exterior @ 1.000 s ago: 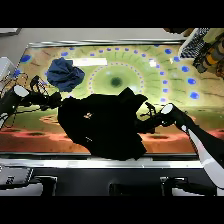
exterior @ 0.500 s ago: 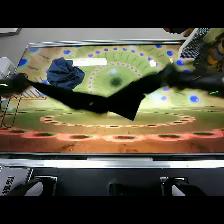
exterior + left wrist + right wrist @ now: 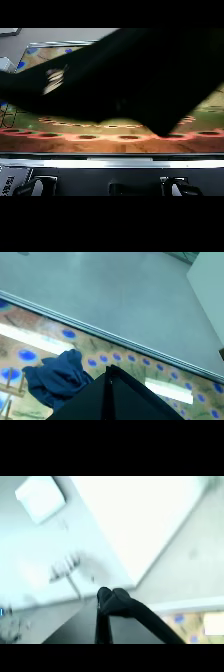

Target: Fold the clothes and pants, and hang the long-sleeved shirts on hangers.

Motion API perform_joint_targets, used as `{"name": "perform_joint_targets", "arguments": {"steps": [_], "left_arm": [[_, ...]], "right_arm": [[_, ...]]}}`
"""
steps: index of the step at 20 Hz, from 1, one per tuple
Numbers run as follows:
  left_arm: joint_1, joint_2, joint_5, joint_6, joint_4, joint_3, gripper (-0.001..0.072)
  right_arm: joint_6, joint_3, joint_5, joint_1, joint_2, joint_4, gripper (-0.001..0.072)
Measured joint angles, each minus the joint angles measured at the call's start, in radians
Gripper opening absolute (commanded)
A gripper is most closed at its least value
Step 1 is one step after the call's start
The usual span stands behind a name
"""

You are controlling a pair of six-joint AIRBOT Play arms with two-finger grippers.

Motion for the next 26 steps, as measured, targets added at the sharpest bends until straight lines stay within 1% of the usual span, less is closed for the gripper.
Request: {"name": "perform_joint_targets", "arguments": {"steps": [2, 4, 7, 9, 12, 15, 17, 18, 21, 22, 23, 26], "left_arm": [[0.006, 0.018, 0.003, -0.025, 0.033, -0.003, 0.0016], [0.007, 0.002, 0.002, -0.040, 0.042, -0.020, 0.0016], [-0.018, -0.105, -0.039, -0.029, 0.018, -0.073, 0.0016], [-0.062, -0.225, -0.067, -0.011, -0.007, -0.116, 0.0016], [-0.146, -0.449, -0.079, 0.004, -0.026, -0.162, 0.0017], [-0.230, -0.683, -0.051, 0.008, -0.037, -0.180, 0.0017], [-0.273, -0.806, -0.018, 0.010, -0.039, -0.186, 0.0017], [-0.288, -0.853, 0.005, 0.010, -0.043, -0.187, 0.0017], [-0.318, -0.945, 0.045, 0.011, -0.049, -0.189, 0.0017], [-0.321, -0.960, 0.049, 0.011, -0.048, -0.190, 0.0017], [-0.323, -0.970, 0.056, 0.012, -0.048, -0.190, 0.0017], [-0.324, -0.983, 0.062, 0.013, -0.049, -0.190, 0.0017]], "right_arm": [[0.038, 0.010, 0.014, -0.002, -0.015, -0.055, 0.0025], [0.077, 0.016, 0.074, -0.002, -0.072, -0.101, 0.0026], [0.108, 0.018, 0.194, 0.000, -0.225, -0.143, 0.0026], [0.110, 0.012, 0.251, 0.021, -0.363, -0.167, 0.0026], [0.088, -0.003, 0.271, 0.107, -0.605, -0.211, 0.0026], [0.080, -0.010, 0.228, 0.200, -0.856, -0.239, 0.0026], [0.100, -0.011, 0.178, 0.242, -1.001, -0.230, 0.0027], [0.110, -0.012, 0.153, 0.257, -1.065, -0.215, 0.0055], [0.126, -0.012, 0.111, 0.274, -1.182, -0.171, 0.0290], [0.128, -0.011, 0.111, 0.269, -1.202, -0.163, 0.0389], [0.121, -0.008, 0.127, 0.259, -1.211, -0.155, 0.0425], [0.035, -0.002, 0.274, 0.173, -1.192, -0.162, 0.0425]]}}
